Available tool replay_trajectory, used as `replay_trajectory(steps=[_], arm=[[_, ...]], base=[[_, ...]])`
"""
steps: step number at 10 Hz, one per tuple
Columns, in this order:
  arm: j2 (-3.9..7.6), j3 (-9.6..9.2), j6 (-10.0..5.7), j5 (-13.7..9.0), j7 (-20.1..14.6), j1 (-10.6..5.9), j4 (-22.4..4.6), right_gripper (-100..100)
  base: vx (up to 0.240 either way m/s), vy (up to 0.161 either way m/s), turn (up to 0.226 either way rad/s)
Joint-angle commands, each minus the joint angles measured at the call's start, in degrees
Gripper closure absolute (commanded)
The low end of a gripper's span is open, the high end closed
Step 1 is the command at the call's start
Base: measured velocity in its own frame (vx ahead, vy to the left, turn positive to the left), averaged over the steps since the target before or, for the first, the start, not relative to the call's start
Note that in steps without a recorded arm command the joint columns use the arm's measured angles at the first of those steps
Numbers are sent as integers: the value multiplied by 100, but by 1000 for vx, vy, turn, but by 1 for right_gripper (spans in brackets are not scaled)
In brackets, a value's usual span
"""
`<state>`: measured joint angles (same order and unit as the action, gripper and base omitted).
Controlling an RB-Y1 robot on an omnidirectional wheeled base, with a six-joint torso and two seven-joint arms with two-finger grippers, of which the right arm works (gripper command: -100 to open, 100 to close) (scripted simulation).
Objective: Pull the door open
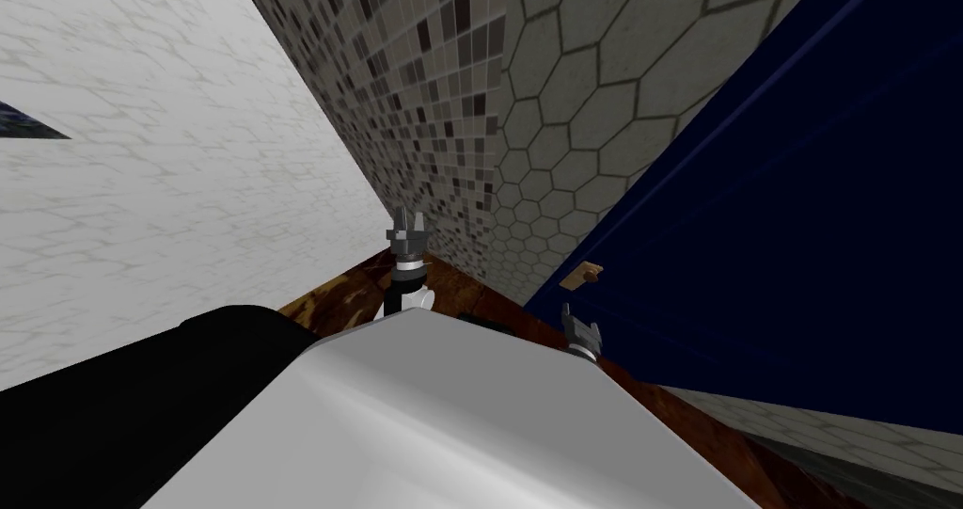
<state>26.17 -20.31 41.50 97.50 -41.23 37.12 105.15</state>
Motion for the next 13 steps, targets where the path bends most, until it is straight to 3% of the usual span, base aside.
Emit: replay_trajectory(steps=[1,2,10,11,12,13], arm=[[48,-30,135,174,-87,19,-51,-100],[91,-60,267,351,-158,34,-101,-100],[296,-205,895,1195,-500,104,-338,-100],[282,-194,836,1127,-475,102,-321,-100],[460,7,739,954,-647,-54,-515,-100],[508,62,706,903,-691,-96,-568,-100]], base=[[17,-77,96],[12,-92,168],[5,-99,124],[4,-48,23],[119,-41,71],[191,-41,94]])
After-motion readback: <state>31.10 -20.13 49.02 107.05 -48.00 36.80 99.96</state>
